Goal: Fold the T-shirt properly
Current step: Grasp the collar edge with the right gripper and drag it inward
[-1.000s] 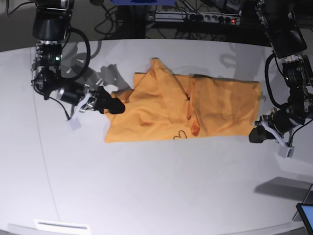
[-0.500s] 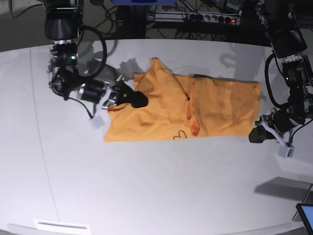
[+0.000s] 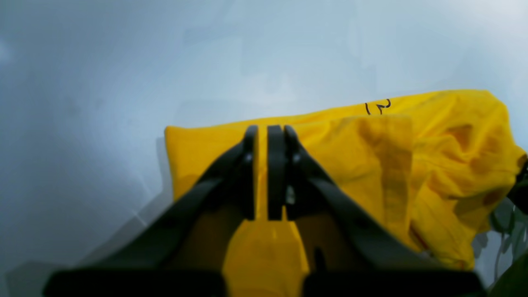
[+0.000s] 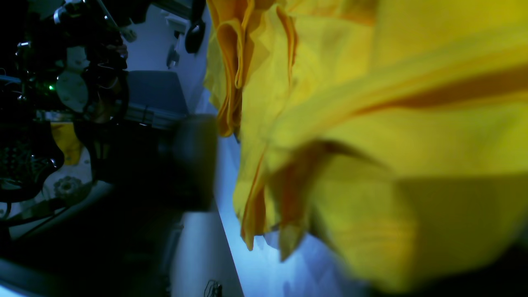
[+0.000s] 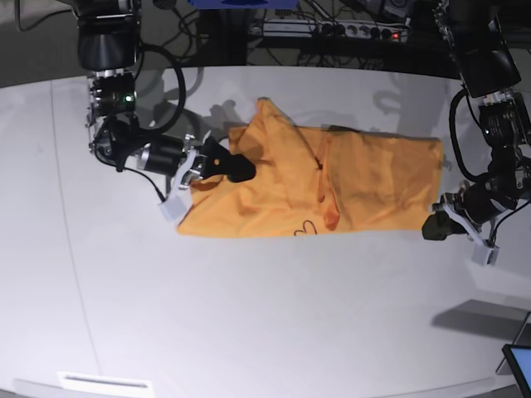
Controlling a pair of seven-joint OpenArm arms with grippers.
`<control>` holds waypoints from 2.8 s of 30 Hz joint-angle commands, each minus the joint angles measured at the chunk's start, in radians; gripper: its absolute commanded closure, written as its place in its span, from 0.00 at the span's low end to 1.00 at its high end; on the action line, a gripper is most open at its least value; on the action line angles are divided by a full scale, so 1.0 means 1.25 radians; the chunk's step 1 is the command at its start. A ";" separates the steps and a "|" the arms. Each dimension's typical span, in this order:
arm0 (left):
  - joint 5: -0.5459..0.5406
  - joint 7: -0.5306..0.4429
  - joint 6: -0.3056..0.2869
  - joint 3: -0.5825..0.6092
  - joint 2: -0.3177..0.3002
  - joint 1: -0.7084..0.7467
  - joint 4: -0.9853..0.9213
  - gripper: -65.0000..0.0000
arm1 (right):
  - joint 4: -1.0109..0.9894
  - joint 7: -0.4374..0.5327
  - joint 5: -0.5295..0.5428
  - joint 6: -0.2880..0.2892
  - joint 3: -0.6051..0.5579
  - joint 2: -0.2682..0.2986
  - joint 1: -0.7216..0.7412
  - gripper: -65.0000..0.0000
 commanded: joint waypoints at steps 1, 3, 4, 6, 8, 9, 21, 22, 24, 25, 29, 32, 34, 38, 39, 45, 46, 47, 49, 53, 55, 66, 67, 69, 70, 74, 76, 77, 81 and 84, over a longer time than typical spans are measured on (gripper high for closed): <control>-0.016 -0.015 -0.002 -0.006 -0.018 -0.014 0.016 0.94 | 0.001 -0.005 -0.010 -0.010 -0.001 0.003 0.010 0.78; -0.016 -0.015 -0.002 -0.008 -0.018 -0.014 0.016 0.94 | 0.001 -0.005 -0.010 -0.010 -0.001 0.003 0.010 1.00; -0.016 -0.015 -0.002 -0.008 -0.018 -0.014 0.016 0.94 | 0.001 -0.005 -0.010 -0.010 -0.001 0.003 0.013 1.00; -0.016 -0.015 -0.002 -0.008 -0.018 -0.014 0.016 0.94 | 0.001 -0.006 -0.010 -0.010 -0.001 0.004 0.014 0.97; -0.016 -0.015 -0.002 -0.007 -0.018 -0.014 0.016 0.94 | 0.001 -0.004 -0.010 -0.010 -0.001 0.016 0.014 1.00; -0.016 -0.015 -0.002 -0.007 -0.018 -0.014 0.016 0.94 | 0.001 -0.004 -0.010 -0.010 0.002 0.020 0.014 0.99; -0.016 -0.015 -0.002 -0.008 -0.030 -0.013 0.016 0.94 | -0.074 0.010 -0.008 -0.011 0.064 0.103 0.014 0.99; -0.016 -0.015 -0.002 -0.007 -0.030 -0.013 0.016 0.94 | -0.074 0.010 -0.008 -0.011 0.063 0.111 0.014 0.99; -0.016 -0.015 -0.002 -0.007 -0.030 -0.013 0.016 0.94 | -0.074 0.010 -0.008 -0.011 0.064 0.122 0.015 0.99; -0.016 -0.015 -0.002 -0.007 -0.030 -0.013 0.016 0.94 | -0.074 0.010 -0.008 -0.011 0.064 0.125 0.017 0.99; -0.012 -0.015 -0.002 -0.007 -0.030 -0.015 0.016 0.94 | -0.056 0.010 -0.007 -0.011 0.064 0.150 0.017 0.99; -0.011 -0.015 -0.002 -0.006 -0.030 -0.017 0.016 0.94 | 0.026 0.010 -0.010 -0.038 0.059 0.156 0.008 0.99; -0.011 -0.015 -0.002 -0.006 -0.030 -0.019 0.016 0.94 | 0.090 0.012 -0.011 -0.120 0.058 0.156 -0.002 0.99; -0.010 -0.015 -0.002 -0.006 -0.030 -0.020 0.016 0.94 | 0.188 0.010 -0.011 -0.264 0.048 0.155 -0.003 0.99; -0.010 -0.015 -0.002 -0.006 -0.030 -0.020 0.016 0.94 | 0.206 0.012 -0.011 -0.269 0.036 0.156 -0.001 0.99; -0.010 -0.015 -0.002 -0.005 -0.050 -0.013 0.016 0.94 | 0.268 0.013 -0.014 -0.349 -0.022 0.155 0.022 0.99; -0.010 -0.017 -0.002 -0.005 -0.052 -0.013 0.016 0.94 | 0.277 0.013 -0.027 -0.375 -0.030 0.151 0.023 0.99; -0.010 -0.017 -0.002 -0.006 -0.056 -0.013 0.016 0.94 | 0.283 0.013 -0.041 -0.391 -0.038 0.150 0.025 0.99; -0.009 -0.017 -0.002 -0.005 -0.078 -0.011 0.016 0.94 | 0.294 0.013 -0.077 -0.422 -0.066 0.149 0.026 0.99; -0.009 -0.019 -0.002 -0.005 -0.108 -0.011 0.011 0.94 | 0.327 0.013 -0.118 -0.480 -0.102 0.134 0.022 0.99; -0.002 -0.019 -0.002 -0.008 -0.119 -0.004 0.010 0.94 | 0.346 0.013 -0.130 -0.510 -0.126 0.129 0.022 0.99; 0.282 -0.017 -0.002 -0.011 -0.097 0.019 0.008 0.94 | 0.470 0.015 -0.232 -0.696 -0.251 0.111 0.022 0.99; 0.299 -0.019 -0.002 -0.012 -0.097 0.026 0.008 0.94 | 0.478 0.015 -0.232 -0.724 -0.264 0.111 0.024 0.99; 0.318 -0.019 -0.002 -0.012 -0.098 0.033 0.008 0.94 | 0.495 0.015 -0.232 -0.778 -0.287 0.111 0.026 0.99; 0.320 -0.019 -0.002 -0.012 -0.099 0.035 0.008 0.94 | 0.500 0.015 -0.233 -0.801 -0.294 0.111 0.028 0.99; 0.320 -0.018 -0.002 -0.012 -0.108 0.051 0.008 0.94 | 0.505 0.013 -0.233 -0.852 -0.331 0.111 0.037 1.00; 0.320 -0.017 -0.001 -0.012 -0.111 0.051 0.008 0.94 | 0.506 0.013 -0.233 -0.853 -0.340 0.111 0.037 1.00; 0.320 -0.017 -0.001 -0.012 -0.112 0.051 0.008 0.94 | 0.511 0.013 -0.233 -0.855 -0.341 0.111 0.037 1.00; 0.320 -0.015 -0.001 -0.012 -0.114 0.064 0.008 0.94 | 0.544 0.010 -0.237 -0.866 -0.341 0.111 0.037 1.00; 0.320 -0.017 -0.001 -0.011 -0.124 0.077 0.008 0.94 | 0.571 0.007 -0.237 -0.940 -0.350 0.111 0.039 1.00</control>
